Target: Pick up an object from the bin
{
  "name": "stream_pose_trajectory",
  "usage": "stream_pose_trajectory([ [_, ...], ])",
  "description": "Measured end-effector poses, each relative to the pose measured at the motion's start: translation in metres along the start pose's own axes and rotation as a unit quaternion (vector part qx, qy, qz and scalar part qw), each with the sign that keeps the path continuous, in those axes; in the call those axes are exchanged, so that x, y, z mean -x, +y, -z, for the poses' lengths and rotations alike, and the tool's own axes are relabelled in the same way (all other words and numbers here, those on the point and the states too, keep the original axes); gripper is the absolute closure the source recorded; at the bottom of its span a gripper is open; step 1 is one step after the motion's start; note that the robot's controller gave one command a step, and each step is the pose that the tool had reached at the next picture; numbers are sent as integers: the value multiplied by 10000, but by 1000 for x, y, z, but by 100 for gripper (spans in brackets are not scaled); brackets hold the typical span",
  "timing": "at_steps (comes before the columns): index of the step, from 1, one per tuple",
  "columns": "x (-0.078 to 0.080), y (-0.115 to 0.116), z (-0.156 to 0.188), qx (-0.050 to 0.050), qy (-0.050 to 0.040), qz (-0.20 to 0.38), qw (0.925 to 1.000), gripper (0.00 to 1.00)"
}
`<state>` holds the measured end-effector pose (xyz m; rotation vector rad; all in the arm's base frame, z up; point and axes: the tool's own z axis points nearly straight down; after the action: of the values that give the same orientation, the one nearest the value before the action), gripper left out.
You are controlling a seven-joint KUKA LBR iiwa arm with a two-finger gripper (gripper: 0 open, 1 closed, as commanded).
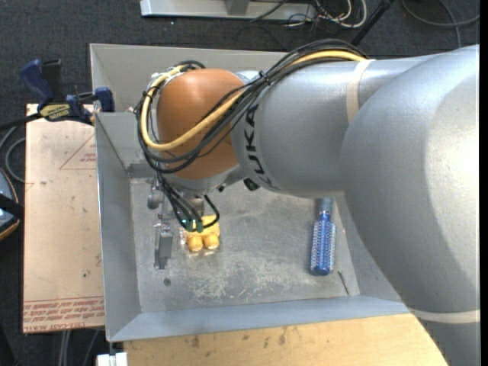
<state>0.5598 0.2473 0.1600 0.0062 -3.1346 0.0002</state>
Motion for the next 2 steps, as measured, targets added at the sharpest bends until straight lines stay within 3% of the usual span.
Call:
stream_pose_trajectory([
  [1, 3, -71, -21, -13, -28, 757, 9971, 0],
  [2, 18, -85, -89, 25, -101, 1194, 9928, 0],
])
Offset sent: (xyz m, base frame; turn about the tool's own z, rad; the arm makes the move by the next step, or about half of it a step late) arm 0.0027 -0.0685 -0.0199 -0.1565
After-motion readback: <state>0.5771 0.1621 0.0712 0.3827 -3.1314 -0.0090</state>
